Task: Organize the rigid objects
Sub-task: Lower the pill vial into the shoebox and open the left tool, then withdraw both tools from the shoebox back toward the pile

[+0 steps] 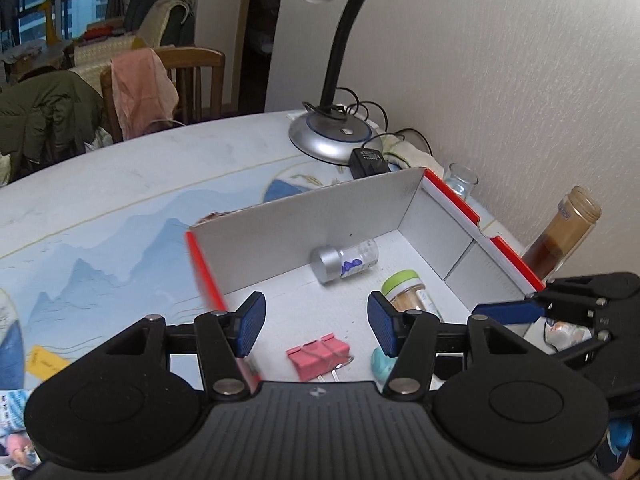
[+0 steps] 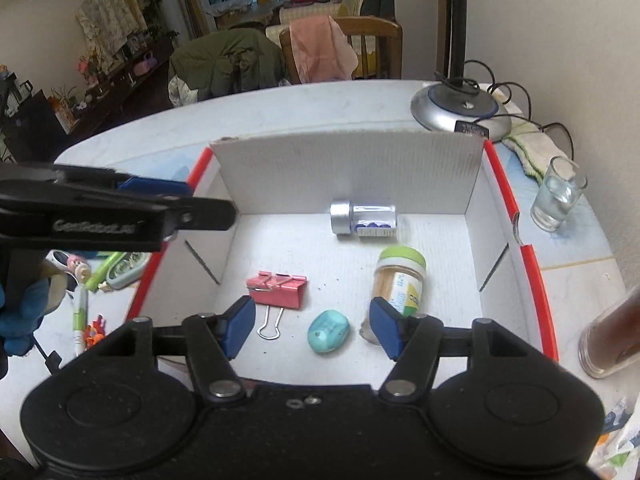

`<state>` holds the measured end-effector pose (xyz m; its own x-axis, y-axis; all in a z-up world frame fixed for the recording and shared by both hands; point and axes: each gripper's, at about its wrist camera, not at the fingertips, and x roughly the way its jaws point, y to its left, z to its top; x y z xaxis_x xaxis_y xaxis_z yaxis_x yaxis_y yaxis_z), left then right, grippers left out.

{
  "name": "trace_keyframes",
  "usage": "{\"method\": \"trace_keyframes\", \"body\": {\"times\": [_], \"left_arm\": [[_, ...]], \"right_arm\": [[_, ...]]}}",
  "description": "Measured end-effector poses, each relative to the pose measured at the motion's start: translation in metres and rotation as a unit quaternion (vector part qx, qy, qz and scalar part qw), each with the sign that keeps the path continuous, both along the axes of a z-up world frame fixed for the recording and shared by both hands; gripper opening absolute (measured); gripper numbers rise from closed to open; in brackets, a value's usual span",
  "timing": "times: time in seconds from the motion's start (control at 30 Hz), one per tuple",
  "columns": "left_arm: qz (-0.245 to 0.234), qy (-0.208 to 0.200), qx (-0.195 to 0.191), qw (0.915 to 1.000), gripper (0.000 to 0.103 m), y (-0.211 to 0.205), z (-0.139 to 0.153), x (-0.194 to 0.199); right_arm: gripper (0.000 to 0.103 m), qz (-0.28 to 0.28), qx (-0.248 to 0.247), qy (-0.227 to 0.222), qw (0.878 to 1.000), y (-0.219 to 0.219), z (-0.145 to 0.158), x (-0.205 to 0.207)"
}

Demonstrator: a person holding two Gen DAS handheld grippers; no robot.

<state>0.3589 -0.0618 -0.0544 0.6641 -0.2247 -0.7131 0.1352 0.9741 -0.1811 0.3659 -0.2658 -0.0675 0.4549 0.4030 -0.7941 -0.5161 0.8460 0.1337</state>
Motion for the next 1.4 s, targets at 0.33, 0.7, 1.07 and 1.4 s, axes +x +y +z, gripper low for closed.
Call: {"method": "trace_keyframes", "body": {"times": [0.33,0.7,1.07,1.4], "left_arm": [[0.011,-0.032,-0.003,0.9994,0.067,0.034,0.017,-0.05],[0.024,-0.048,-0.017,0.9984,0.074,0.079,0.028,-0.107],[0.052,-0.061,-0.023,0.9965,0.092,0.142,0.032,-0.151],[0.081,-0.058,-0.009,0.995,0.103,0.195,0.02,-0.174]], "right_arm": [[0.064,-0.011,0.024,-0.022,0.999,0.012,0.025,-0.031],[0.08,-0.015,0.068,-0.039,0.997,0.038,0.039,-0.077],[0.088,0.008,0.088,-0.048,0.995,0.094,0.04,-0.117],[0.088,0.01,0.081,-0.027,0.996,0.136,0.023,-0.14]]}}
